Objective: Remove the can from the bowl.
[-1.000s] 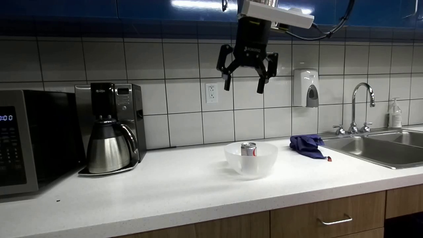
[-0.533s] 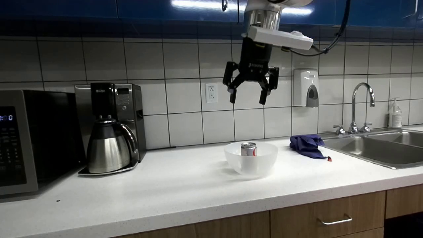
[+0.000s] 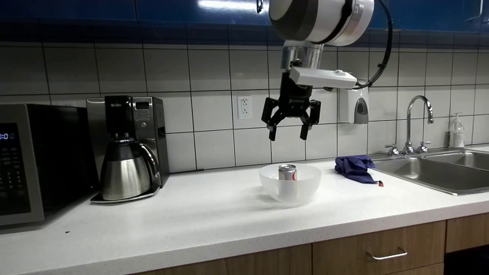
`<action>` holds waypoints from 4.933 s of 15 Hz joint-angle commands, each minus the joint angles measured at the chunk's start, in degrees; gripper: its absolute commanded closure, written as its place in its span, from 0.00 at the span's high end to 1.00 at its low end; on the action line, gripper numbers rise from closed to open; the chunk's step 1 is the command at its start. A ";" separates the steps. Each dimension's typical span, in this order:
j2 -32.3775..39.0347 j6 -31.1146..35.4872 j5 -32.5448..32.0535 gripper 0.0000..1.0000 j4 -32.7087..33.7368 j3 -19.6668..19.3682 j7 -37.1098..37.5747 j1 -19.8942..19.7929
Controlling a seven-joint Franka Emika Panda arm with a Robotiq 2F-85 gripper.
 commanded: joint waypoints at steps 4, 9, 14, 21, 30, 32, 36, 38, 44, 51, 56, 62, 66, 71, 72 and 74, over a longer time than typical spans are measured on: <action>7.86 2.60 -4.24 1.00 5.17 -0.88 -1.10 -2.02; 12.88 3.01 -6.47 1.00 8.92 -1.78 -0.44 -2.50; 17.13 2.33 -7.22 1.00 12.60 -2.70 -0.44 -2.75; 22.38 2.11 -7.47 1.00 17.18 -4.04 -0.33 -2.73; 28.87 1.76 -7.05 1.00 21.90 -3.96 -0.30 -2.26; 29.86 1.61 -7.05 1.00 22.59 -3.96 -0.27 -2.11; 31.20 1.50 -7.22 1.00 23.26 -4.13 -0.07 -1.78; 31.61 1.48 -7.19 1.00 23.36 -4.12 -0.12 -1.75; 32.13 1.79 -7.00 0.75 23.05 -4.07 -0.09 -1.80; 31.57 1.91 -6.85 0.39 22.49 -3.99 -0.21 -1.95; 29.09 1.53 -7.17 0.39 21.63 -4.20 0.10 -1.71; 24.25 1.22 -7.43 0.39 20.07 -4.30 0.37 -1.69; 19.84 0.94 -7.41 0.39 18.45 -4.03 0.56 -1.67; 14.56 0.40 -7.16 0.39 16.54 -2.75 1.17 -0.94; 13.75 0.31 -6.99 0.39 16.23 -2.38 1.20 -0.74; 12.27 0.32 -6.64 0.39 15.55 -1.37 1.52 -0.15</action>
